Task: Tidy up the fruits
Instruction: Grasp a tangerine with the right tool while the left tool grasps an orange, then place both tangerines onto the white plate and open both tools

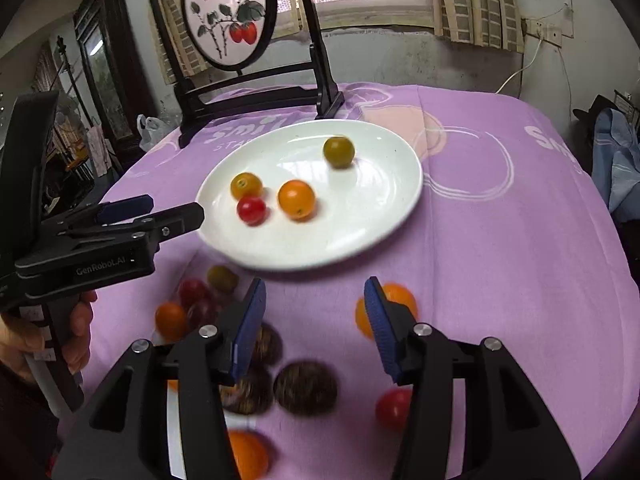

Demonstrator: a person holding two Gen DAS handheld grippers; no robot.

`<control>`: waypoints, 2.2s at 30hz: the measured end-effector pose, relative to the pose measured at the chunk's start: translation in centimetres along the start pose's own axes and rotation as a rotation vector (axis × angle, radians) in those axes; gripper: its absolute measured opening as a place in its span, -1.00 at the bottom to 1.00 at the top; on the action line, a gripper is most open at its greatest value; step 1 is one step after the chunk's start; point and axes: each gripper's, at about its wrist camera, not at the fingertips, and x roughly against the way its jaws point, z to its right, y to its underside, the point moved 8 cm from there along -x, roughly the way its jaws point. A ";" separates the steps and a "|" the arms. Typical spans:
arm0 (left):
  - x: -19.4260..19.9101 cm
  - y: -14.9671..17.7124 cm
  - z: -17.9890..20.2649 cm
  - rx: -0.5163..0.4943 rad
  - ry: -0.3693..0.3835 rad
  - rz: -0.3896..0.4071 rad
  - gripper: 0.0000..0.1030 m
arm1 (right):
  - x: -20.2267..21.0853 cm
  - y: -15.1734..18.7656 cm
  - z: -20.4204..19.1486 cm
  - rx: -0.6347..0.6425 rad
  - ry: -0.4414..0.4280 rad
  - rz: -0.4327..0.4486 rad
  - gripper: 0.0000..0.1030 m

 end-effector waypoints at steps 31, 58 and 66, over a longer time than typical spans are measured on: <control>2.6 9.9 1.8 -0.019 0.100 -0.089 0.74 | 3.3 7.5 -2.1 0.003 -0.001 0.012 -0.13; 0.8 10.6 4.0 0.032 0.177 -0.148 -0.15 | 3.7 7.8 -2.2 -0.022 -0.095 0.030 -0.13; 5.0 8.6 3.4 0.026 0.170 -0.074 -0.15 | 4.1 7.4 -2.2 -0.012 -0.048 0.058 -0.13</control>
